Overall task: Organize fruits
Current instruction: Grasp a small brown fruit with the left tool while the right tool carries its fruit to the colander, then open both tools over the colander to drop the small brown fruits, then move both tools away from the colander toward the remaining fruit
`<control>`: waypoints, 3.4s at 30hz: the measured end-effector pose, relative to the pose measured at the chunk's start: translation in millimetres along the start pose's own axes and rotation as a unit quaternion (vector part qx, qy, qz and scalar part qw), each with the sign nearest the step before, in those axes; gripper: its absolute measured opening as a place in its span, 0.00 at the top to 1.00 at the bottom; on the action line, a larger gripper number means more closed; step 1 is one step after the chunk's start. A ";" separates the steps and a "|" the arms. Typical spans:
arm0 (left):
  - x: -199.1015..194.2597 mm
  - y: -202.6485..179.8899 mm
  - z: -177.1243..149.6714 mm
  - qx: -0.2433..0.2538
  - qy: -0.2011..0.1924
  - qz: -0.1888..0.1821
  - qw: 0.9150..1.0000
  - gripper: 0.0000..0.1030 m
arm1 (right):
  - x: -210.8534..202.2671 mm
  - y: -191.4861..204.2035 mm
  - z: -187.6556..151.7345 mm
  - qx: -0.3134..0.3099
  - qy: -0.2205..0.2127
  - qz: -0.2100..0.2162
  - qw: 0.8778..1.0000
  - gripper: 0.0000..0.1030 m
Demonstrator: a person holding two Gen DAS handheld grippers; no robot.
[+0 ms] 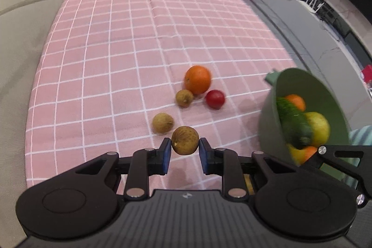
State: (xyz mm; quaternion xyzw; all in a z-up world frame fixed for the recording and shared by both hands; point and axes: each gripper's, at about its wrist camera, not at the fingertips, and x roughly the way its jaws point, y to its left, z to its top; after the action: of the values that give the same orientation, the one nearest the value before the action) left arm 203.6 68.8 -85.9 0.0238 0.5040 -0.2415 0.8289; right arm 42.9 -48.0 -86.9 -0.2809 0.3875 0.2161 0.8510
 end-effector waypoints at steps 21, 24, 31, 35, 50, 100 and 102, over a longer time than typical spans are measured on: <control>-34.3 -126.0 -3.4 0.132 -0.006 -0.108 0.985 0.73 | -104.8 -86.9 -82.3 0.176 0.007 -0.055 0.983 0.78; -25.2 -138.3 -6.2 0.148 0.009 -0.117 0.982 0.73 | -101.4 -103.3 -96.4 0.199 0.030 -0.060 0.978 0.78; 4.9 -153.7 -6.4 0.149 0.061 -0.128 0.979 0.73 | -86.5 -131.1 -116.2 0.229 0.065 -0.030 0.971 0.78; 21.8 -159.9 -5.5 0.152 0.088 -0.121 0.977 0.72 | -74.2 -147.5 -120.3 0.255 0.083 0.000 0.963 0.78; 62.9 -165.4 -2.4 0.123 0.163 -0.099 0.974 0.72 | -28.5 -162.3 -126.4 0.266 0.148 0.052 0.951 0.78; -34.5 -80.8 41.5 0.036 -0.013 -0.017 0.999 0.55 | -50.9 -161.7 -70.4 0.363 0.049 0.045 0.930 0.42; -36.3 -65.9 42.7 0.017 -0.024 0.000 1.000 0.55 | -47.9 -160.5 -62.1 0.361 0.043 0.046 0.930 0.42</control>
State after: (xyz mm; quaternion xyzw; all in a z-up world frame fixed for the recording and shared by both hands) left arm 197.2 12.2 -20.7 0.0325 0.4800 -0.2502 0.8402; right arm 74.4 -215.5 -33.2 0.0547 0.4882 0.0883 0.8665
